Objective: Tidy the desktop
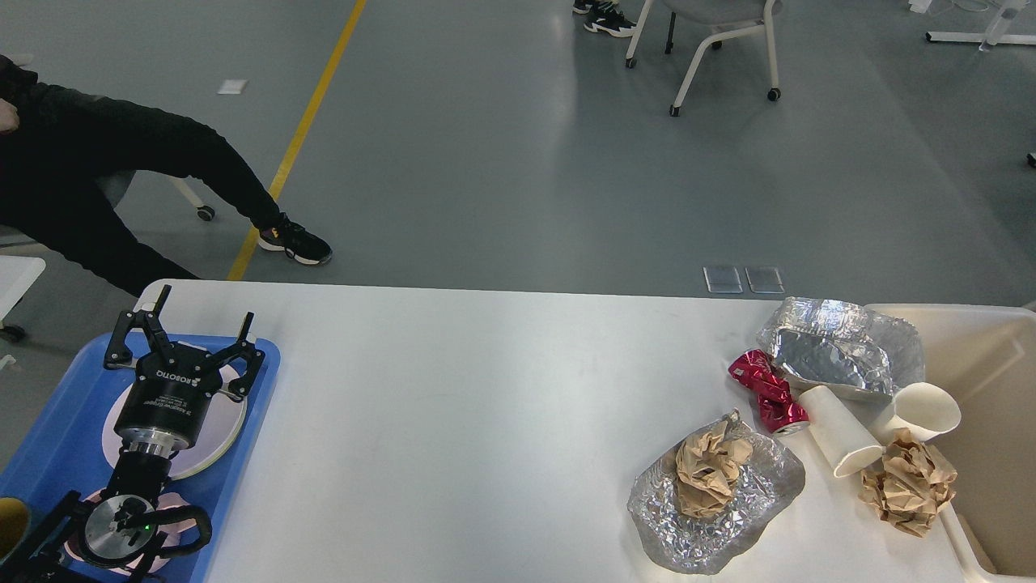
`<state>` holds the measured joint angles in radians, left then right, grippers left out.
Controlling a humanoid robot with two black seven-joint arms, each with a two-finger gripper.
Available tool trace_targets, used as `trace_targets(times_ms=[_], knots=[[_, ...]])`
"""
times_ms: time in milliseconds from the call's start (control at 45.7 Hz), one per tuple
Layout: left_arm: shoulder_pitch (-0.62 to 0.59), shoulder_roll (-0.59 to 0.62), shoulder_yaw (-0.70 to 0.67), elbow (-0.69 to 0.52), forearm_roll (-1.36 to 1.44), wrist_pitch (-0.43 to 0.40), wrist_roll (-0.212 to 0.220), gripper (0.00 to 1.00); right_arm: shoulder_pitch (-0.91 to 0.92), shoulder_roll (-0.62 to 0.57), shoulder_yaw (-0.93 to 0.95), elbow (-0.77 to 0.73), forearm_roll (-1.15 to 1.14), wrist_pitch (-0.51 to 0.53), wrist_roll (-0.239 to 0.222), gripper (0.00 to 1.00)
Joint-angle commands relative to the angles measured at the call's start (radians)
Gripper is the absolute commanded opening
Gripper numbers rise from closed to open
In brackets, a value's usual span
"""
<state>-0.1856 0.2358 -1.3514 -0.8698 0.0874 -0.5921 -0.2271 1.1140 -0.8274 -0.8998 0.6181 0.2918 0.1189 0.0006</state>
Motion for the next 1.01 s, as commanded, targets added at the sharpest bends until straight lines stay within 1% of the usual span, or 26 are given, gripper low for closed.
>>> trace_targets(times_ms=[0,66,131,219,241,372,657,679,722,766,788,854,985], knots=[[0.0,0.0,0.0,0.0,0.0,0.0,0.0,0.96,-0.187,0.097,0.122,-0.205,0.001,0.002,-0.013,0.0],[0.0,-0.001,0.0,0.0,0.0,0.0,0.0,0.96,-0.287,0.172,0.159,-0.314,0.004,0.005,-0.013,0.0],[0.0,0.0,0.0,-0.001,0.0,0.0,0.0,0.96,-0.368,0.224,0.199,-0.386,0.006,0.007,-0.011,0.0],[0.0,0.0,0.0,0.0,0.0,0.0,0.0,0.96,-0.427,0.277,0.234,-0.431,0.004,-0.001,-0.013,0.0],[0.0,-0.001,0.0,0.0,0.0,0.0,0.0,0.96,-0.45,0.313,0.236,-0.455,0.004,-0.013,-0.017,0.0],[0.0,0.0,0.0,0.0,0.0,0.0,0.0,0.96,-0.522,0.378,0.237,-0.514,0.004,-0.05,-0.034,0.0],[0.0,-0.001,0.0,0.0,0.0,0.0,0.0,0.96,-0.548,0.39,0.24,-0.517,0.004,-0.062,-0.034,0.0],[0.0,0.0,0.0,0.0,0.0,0.0,0.0,0.96,-0.548,0.39,0.239,-0.518,0.004,-0.065,-0.033,0.12],[0.0,-0.001,0.0,-0.001,0.0,0.0,0.0,0.96,-0.546,0.389,0.24,-0.518,0.004,-0.093,-0.033,0.49],[0.0,0.0,0.0,0.0,0.0,0.0,0.0,0.96,-0.546,0.39,0.24,-0.518,0.004,-0.142,-0.028,0.86],[0.0,0.0,0.0,0.0,0.0,0.0,0.0,0.96,-0.546,0.392,0.24,-0.517,0.004,-0.171,-0.027,1.0],[0.0,0.0,0.0,0.0,0.0,0.0,0.0,0.96,-0.546,0.398,0.242,-0.505,0.004,-0.214,-0.027,1.0],[0.0,0.0,0.0,-0.001,0.0,0.0,0.0,0.96,-0.548,0.399,0.243,-0.503,0.004,-0.217,-0.027,1.0]])
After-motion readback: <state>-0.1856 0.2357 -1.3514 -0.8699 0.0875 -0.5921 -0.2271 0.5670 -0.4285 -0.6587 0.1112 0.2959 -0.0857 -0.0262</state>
